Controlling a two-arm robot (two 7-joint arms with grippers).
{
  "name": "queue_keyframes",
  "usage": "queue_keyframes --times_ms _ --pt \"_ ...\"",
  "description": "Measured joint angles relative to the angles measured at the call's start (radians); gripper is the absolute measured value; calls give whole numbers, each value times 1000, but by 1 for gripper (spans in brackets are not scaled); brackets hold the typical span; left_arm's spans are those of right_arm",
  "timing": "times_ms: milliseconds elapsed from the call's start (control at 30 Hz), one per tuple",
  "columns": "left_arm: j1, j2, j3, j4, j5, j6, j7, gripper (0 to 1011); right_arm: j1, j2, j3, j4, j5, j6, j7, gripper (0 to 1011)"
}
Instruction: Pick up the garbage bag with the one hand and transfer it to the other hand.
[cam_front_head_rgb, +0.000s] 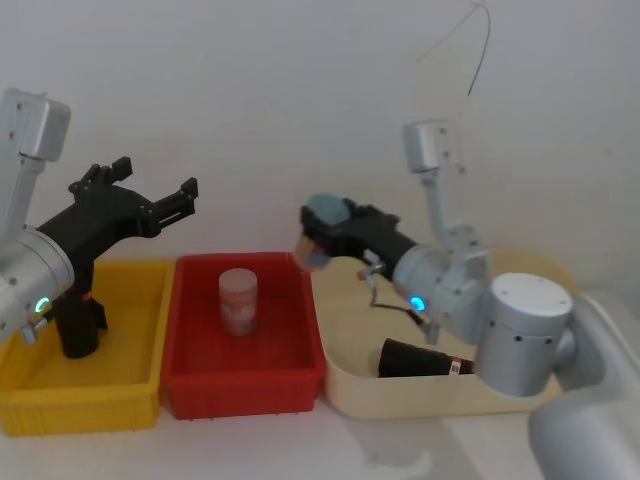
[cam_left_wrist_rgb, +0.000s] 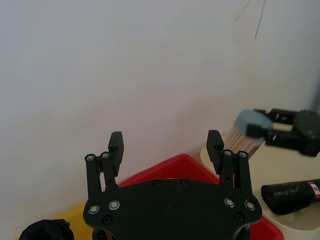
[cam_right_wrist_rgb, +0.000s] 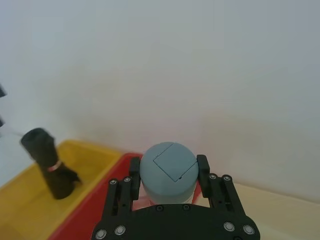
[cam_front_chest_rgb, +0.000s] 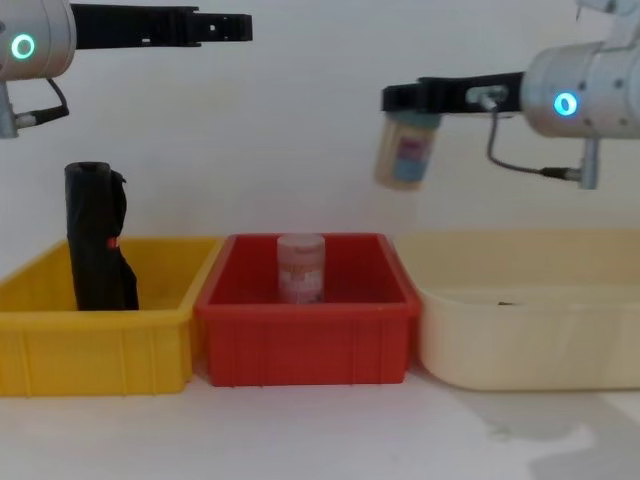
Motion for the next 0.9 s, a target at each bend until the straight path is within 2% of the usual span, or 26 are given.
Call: queue_keyframes --times_ms 167,233,433,633,833,900 --pt "0 0 0 0 0 0 0 1000 -22 26 25 -42 -1 -3 -25 651" --pt "0 0 0 0 0 0 0 1000 -27 33 31 -51 -3 -6 -29 684" --pt "0 0 0 0 0 0 0 1000 -46 59 37 -80 -9 -22 -27 881" --pt "0 0 0 0 0 0 0 1000 -68 80 15 -108 -21 -52 -4 999" --pt "0 0 0 0 0 0 0 1000 -109 87 -31 -155 -43 -85 9 1001" --pt "0 0 0 0 0 0 0 1000 -141 87 -60 -186 -57 -101 11 1001"
